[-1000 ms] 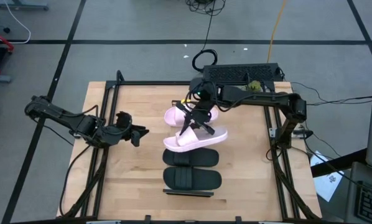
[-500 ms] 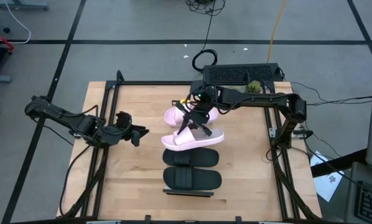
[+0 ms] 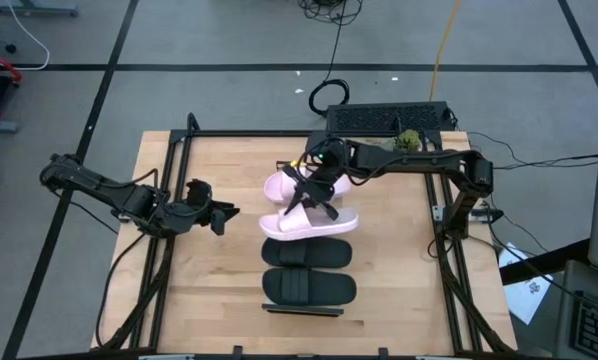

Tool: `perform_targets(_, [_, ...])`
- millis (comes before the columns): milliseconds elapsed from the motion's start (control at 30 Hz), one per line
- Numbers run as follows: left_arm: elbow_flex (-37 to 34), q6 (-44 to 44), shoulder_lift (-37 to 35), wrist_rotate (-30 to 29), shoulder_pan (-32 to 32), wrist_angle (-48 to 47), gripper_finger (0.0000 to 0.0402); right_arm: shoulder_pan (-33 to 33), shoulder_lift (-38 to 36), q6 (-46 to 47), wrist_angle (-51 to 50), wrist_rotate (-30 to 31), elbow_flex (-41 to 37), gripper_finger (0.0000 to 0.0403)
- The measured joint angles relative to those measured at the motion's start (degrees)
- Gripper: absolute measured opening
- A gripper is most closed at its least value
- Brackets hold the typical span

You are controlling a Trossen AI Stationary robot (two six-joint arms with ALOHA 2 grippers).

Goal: Pick and place slides into the shelf
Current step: Put the pink slipper on the shelf

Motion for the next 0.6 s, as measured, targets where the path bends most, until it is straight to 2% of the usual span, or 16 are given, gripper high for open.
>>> perform_targets(133, [0.0, 0.04, 0.0, 0.01, 0.0, 0.0, 0.0161, 0.0, 0.0, -0.74, 0.15, 3.01, -1.87, 0.0])
perform_targets(600, [0.0, 0.11, 0.0, 0.02, 0.01, -0.01, 0.0161, -0.76, 0.0, -1.57, -0.15, 4.42, -2.05, 0.0])
